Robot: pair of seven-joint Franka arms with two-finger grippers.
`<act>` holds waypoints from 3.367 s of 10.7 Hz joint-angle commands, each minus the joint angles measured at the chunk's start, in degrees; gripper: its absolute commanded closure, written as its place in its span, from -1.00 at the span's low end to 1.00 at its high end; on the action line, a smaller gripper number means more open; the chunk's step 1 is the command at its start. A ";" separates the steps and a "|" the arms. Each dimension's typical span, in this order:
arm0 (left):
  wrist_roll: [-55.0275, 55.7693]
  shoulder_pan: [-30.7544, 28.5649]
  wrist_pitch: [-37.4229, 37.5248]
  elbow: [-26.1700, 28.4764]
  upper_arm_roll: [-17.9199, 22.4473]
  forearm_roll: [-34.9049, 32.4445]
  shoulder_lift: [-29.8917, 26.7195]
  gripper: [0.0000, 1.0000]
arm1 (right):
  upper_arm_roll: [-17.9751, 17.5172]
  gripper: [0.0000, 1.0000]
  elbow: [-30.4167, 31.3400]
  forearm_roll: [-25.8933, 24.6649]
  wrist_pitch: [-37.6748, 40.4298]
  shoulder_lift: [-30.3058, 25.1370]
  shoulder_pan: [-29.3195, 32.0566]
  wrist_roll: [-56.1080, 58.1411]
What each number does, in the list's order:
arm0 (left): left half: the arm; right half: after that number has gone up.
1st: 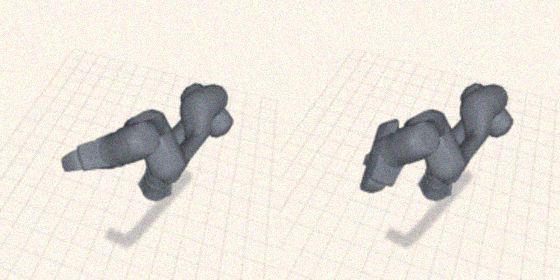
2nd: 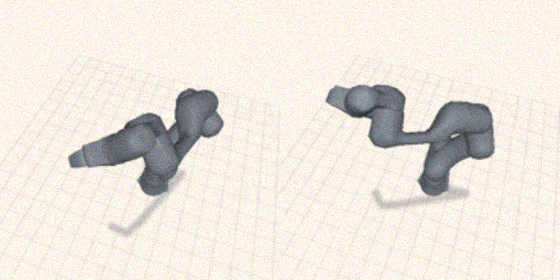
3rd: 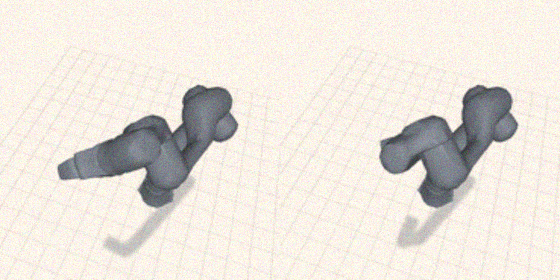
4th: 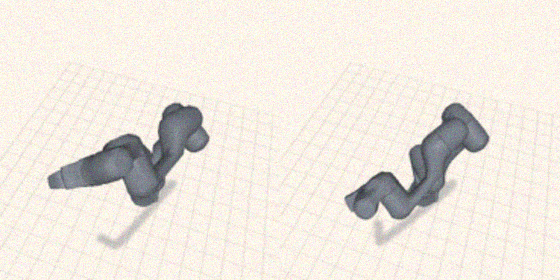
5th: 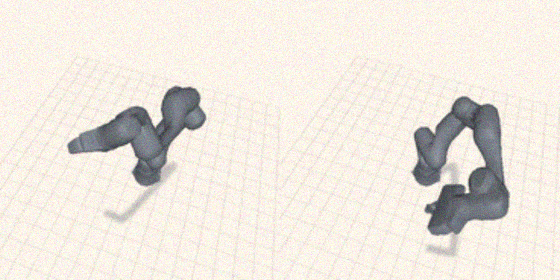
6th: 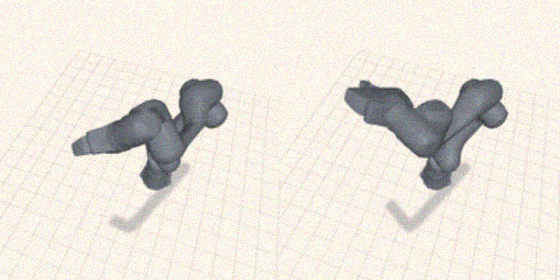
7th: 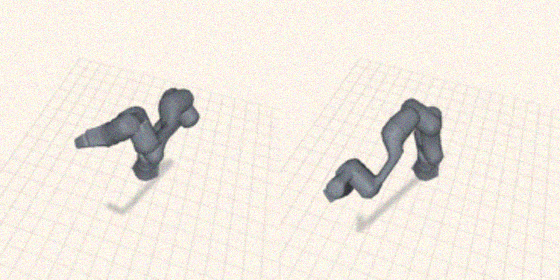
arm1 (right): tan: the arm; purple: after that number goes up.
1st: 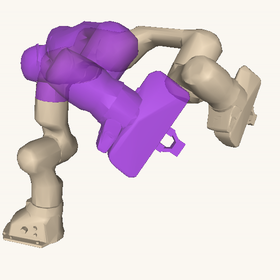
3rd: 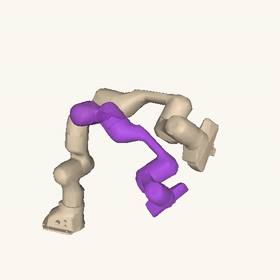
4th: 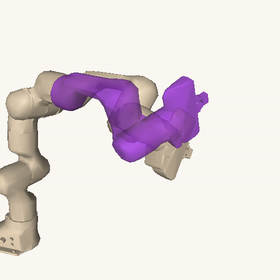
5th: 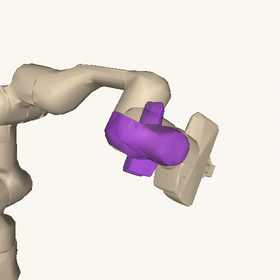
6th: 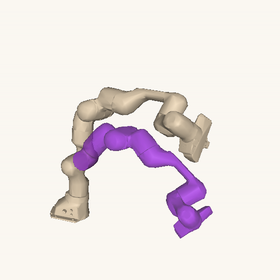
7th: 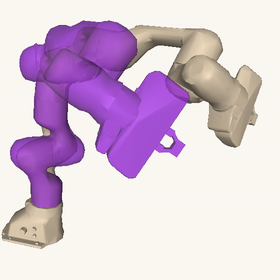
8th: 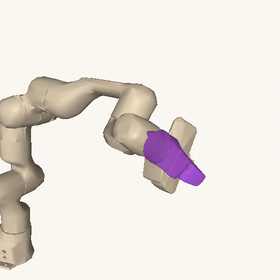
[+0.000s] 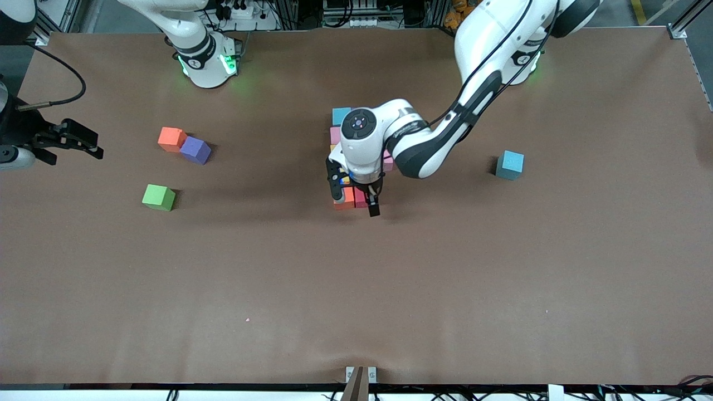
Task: Arrange 11 blocks into digit 3
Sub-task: 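Open the left gripper and lift it off the red cube, then move the left gripper to the cyan cube and grasp it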
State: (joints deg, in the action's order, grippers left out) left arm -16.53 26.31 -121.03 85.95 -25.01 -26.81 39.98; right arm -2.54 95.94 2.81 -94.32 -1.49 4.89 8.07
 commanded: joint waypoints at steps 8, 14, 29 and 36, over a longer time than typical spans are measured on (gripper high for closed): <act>8.42 -16.45 13.98 1.85 -0.48 13.70 -18.00 -1.00 | -0.18 -1.00 -0.67 0.09 0.10 0.26 0.03 -0.86; 31.19 -21.47 19.68 2.64 -0.39 15.29 -19.68 -1.00 | -0.18 -1.00 -0.67 0.09 0.10 0.26 -0.06 -0.86; 31.92 -33.61 1.26 44.19 5.06 19.51 -32.07 -1.00 | -0.18 -1.00 -0.50 0.18 0.10 1.13 -0.32 -0.69; 30.16 -34.75 -10.01 55.28 5.23 19.51 -32.87 -1.00 | -0.18 -1.00 -0.58 0.09 -0.78 1.84 -0.06 -0.86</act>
State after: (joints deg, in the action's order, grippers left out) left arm 15.13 -7.95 -129.48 139.04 -19.67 -8.81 9.00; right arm -2.63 95.93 2.81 -94.96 0.32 4.74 8.07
